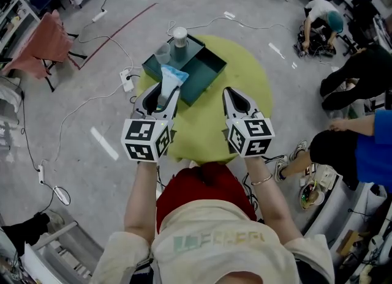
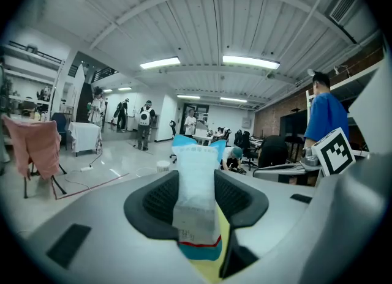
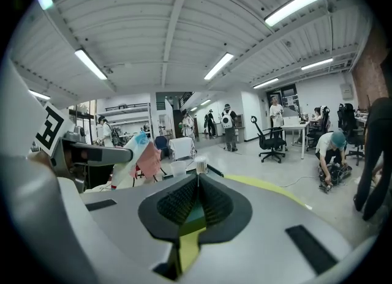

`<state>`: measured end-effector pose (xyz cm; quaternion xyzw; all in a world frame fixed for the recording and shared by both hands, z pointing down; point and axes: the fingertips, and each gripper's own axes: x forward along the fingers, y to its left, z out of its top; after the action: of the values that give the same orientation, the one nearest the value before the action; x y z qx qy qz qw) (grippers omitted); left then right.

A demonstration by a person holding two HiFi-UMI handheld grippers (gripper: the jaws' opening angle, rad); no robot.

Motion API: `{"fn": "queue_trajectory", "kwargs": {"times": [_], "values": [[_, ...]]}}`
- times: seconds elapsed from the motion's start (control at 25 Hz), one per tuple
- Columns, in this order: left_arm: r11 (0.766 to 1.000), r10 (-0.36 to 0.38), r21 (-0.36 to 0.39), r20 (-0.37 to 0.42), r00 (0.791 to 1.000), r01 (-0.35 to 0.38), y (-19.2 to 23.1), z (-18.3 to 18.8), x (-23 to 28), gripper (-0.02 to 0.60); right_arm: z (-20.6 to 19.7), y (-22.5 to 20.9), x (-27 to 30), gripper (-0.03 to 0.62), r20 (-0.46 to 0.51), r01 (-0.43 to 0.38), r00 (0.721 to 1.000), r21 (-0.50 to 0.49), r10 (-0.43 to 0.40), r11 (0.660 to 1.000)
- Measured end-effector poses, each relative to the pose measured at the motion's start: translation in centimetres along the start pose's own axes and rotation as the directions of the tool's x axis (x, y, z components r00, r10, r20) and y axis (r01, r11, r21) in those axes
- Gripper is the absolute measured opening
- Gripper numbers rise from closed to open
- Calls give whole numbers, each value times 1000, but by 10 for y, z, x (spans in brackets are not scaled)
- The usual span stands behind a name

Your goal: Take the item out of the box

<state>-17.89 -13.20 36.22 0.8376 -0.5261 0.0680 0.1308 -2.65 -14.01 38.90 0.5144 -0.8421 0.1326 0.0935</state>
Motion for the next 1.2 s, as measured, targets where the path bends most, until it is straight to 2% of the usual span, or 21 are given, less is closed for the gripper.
{"fn": "queue_trajectory", "kwargs": {"times": [0.52,1.2], "values": [[999,46,-19,31,998,-45,11,-8,-24,189,4,8,-6,37,46,-29,998,-17,30,999],[989,148,-35,86,985,-145,-34,-14,-69,189,-4,20,-59,35,95,-119,988,-55,124,991]]}}
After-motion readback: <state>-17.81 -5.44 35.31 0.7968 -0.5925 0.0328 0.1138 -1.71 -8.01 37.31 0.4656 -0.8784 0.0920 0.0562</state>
